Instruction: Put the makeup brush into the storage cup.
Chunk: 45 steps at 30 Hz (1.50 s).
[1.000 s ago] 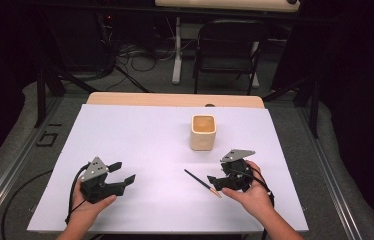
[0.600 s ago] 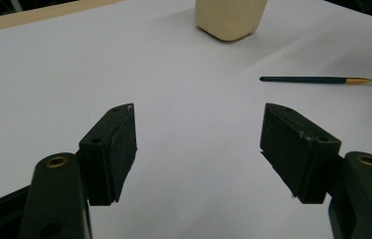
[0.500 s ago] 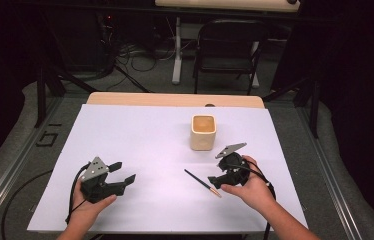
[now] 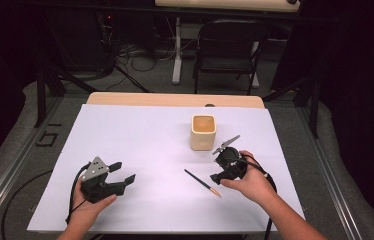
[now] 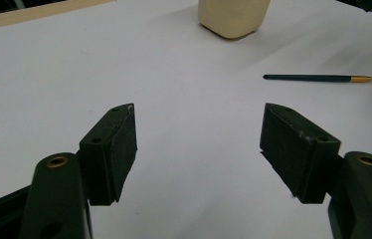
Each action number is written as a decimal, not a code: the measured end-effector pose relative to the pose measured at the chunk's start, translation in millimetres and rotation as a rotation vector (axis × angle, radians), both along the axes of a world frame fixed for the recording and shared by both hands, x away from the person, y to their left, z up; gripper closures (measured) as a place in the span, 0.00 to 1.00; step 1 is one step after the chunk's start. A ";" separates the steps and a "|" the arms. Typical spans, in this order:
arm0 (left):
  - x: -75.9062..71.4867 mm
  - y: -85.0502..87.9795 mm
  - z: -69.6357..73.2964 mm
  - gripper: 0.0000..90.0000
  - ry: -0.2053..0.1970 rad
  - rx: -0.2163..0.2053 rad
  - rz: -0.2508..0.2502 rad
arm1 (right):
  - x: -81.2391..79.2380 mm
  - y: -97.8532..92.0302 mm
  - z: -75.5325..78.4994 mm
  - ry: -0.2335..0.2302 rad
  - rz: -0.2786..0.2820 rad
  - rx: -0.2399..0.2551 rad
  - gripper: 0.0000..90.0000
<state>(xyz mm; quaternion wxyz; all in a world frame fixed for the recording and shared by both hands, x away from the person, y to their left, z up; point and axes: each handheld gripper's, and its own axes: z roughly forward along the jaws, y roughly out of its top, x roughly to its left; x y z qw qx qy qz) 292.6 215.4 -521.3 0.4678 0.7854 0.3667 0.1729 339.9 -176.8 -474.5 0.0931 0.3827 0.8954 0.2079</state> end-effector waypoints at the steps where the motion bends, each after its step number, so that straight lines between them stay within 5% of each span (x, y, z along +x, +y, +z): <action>1: 0.1 -0.1 -0.1 0.34 0.001 0.001 -0.001 | 1.7 -0.2 2.6 0.036 0.005 -0.035 0.49; 10: 0.5 -0.4 -0.7 0.34 0.006 0.003 0.001 | 12.3 1.0 -2.7 0.133 0.011 -0.117 0.49; 24: 0.8 -0.5 -1.1 0.35 0.007 0.006 0.003 | 15.8 4.8 -0.4 0.134 0.018 -0.146 0.48; 36: 1.1 0.1 -1.3 0.35 0.009 0.007 0.004 | 22.8 28.9 -6.1 0.121 0.059 -0.182 0.47; 45: 1.3 0.1 -1.5 0.35 0.009 0.012 0.002 | 26.7 39.8 -13.8 0.148 0.080 -0.203 0.58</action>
